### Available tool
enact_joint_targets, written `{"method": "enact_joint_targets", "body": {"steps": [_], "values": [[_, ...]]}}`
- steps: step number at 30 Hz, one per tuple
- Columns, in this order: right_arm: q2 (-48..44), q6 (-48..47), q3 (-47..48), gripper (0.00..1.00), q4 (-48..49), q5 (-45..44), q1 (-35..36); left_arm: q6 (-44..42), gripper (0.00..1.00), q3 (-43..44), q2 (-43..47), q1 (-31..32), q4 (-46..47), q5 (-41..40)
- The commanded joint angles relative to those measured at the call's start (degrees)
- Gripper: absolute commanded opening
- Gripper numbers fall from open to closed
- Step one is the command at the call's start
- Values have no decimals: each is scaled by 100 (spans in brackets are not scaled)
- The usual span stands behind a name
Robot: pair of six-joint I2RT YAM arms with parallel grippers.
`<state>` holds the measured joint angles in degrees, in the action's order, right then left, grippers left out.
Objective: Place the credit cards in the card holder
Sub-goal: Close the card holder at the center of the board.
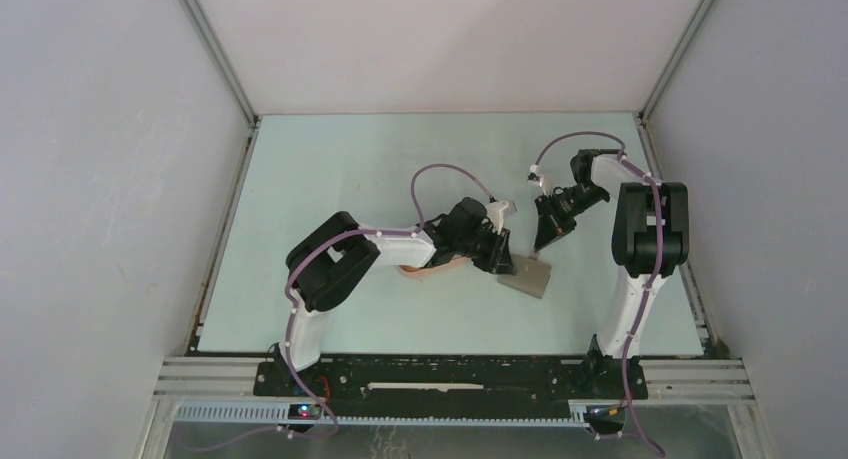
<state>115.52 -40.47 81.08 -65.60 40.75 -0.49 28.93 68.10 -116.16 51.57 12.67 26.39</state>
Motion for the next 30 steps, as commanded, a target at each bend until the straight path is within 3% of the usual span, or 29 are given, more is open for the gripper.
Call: {"method": "enact_joint_targets", "body": {"steps": [1, 13, 18, 30], "values": [[-109, -150, 113, 14, -109, -12, -10, -54, 28, 380, -75, -38, 21, 131], [-136, -187, 57, 14, -109, -100, -22, -28, 27, 403, -117, -39, 26, 160], [-221, -323, 11, 0, -174, -80, -35, -1, 26, 397, -134, -42, 34, 134], [-1400, -808, -980, 0, 507, -72, 248, 670, 21, 213, -222, -85, 532, 193]]}}
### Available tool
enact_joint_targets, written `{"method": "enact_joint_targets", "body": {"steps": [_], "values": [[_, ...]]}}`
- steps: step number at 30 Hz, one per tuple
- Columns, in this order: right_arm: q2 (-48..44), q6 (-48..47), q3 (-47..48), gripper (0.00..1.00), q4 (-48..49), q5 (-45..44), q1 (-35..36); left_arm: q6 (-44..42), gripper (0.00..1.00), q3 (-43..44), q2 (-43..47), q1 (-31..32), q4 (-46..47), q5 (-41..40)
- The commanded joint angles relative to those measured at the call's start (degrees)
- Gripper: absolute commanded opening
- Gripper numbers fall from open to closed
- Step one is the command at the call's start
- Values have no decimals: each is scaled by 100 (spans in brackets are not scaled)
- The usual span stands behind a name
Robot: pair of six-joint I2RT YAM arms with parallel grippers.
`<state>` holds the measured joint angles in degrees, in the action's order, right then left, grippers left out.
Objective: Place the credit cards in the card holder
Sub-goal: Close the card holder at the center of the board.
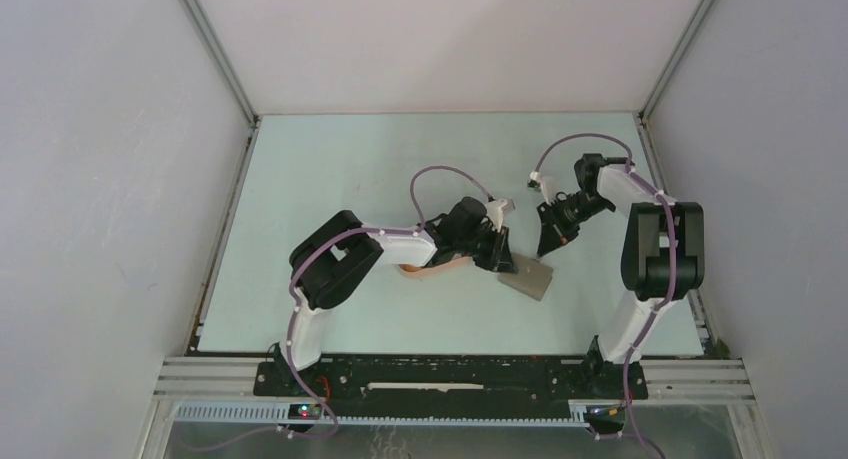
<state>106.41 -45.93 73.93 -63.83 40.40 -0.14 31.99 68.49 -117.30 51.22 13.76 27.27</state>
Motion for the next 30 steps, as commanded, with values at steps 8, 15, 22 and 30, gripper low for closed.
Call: {"method": "enact_joint_targets", "body": {"steps": [8, 15, 22, 30], "values": [[-670, -121, -597, 0, 723, -429, 544, 657, 19, 62, -172, -91, 708, 154], [-544, 24, -698, 0, 751, -507, 657, 786, 18, -1, -208, -104, 911, 199], [-505, 223, -694, 0, 792, -572, 851, 817, 18, -93, -178, -108, 976, 175], [-510, 393, -696, 0, 738, -646, 1007, 871, 17, -217, -155, -118, 1056, 141]]}}
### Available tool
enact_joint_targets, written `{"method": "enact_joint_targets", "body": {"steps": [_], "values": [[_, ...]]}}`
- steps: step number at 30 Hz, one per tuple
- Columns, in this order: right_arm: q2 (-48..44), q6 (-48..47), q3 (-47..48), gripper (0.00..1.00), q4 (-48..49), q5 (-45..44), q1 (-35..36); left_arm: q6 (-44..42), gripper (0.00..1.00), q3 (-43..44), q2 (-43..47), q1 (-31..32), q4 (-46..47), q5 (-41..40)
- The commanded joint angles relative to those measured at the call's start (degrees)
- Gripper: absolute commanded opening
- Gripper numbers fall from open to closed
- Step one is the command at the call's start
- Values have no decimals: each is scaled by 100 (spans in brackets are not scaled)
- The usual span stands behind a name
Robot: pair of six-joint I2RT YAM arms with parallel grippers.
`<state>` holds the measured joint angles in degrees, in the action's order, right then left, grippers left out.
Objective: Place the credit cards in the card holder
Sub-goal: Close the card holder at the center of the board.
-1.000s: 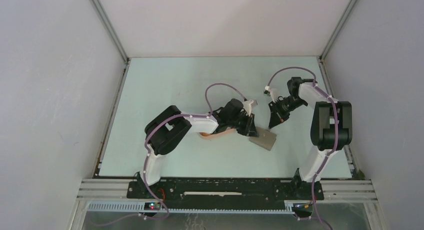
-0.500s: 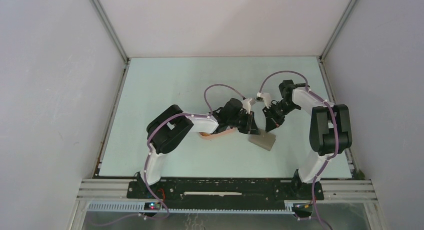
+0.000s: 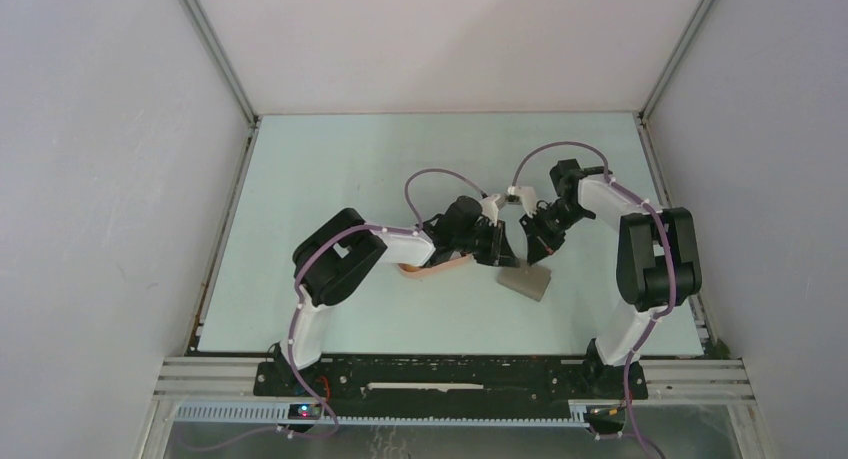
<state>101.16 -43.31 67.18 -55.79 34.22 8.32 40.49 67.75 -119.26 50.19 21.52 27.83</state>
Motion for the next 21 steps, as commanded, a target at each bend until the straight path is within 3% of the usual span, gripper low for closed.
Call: {"method": "enact_joint_targets", "body": {"steps": [1, 21], "values": [[9, 144, -20, 0, -80, -22, 188, 20, 17, -146, 31, -17, 273, 85], [-167, 603, -143, 0, -61, -219, 412, 263, 18, -564, 243, -5, 697, 137]]}}
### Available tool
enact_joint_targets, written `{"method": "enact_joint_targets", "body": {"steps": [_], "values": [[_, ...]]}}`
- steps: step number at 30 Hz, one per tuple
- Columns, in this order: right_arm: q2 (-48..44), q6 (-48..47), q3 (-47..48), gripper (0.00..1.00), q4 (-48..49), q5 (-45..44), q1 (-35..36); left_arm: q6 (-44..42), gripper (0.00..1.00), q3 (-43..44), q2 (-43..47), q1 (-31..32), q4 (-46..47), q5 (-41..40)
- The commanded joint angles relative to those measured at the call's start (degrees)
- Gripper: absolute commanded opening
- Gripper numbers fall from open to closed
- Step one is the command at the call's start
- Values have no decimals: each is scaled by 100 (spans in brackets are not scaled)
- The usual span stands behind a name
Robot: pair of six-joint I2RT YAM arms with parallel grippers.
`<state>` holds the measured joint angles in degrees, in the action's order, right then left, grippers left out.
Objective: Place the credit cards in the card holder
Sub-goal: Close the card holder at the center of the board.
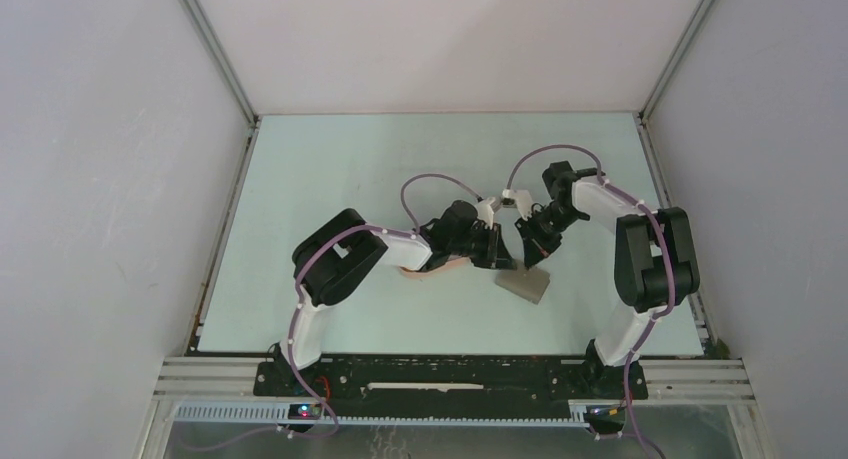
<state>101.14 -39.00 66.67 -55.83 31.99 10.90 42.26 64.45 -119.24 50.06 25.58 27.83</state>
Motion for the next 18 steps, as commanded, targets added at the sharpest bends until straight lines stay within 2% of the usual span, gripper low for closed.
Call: {"method": "enact_joint_targets", "body": {"steps": [1, 8, 18], "values": [[-170, 209, -98, 0, -27, -29, 146, 123, 18, -304, 284, 4, 381, 143], [-180, 253, -144, 0, 30, -32, 112, 167, 24, -673, 693, 12, 550, -34], [-348, 297, -182, 0, 65, -60, 107, 300, 25, -1004, 840, 92, 871, -151]]}}
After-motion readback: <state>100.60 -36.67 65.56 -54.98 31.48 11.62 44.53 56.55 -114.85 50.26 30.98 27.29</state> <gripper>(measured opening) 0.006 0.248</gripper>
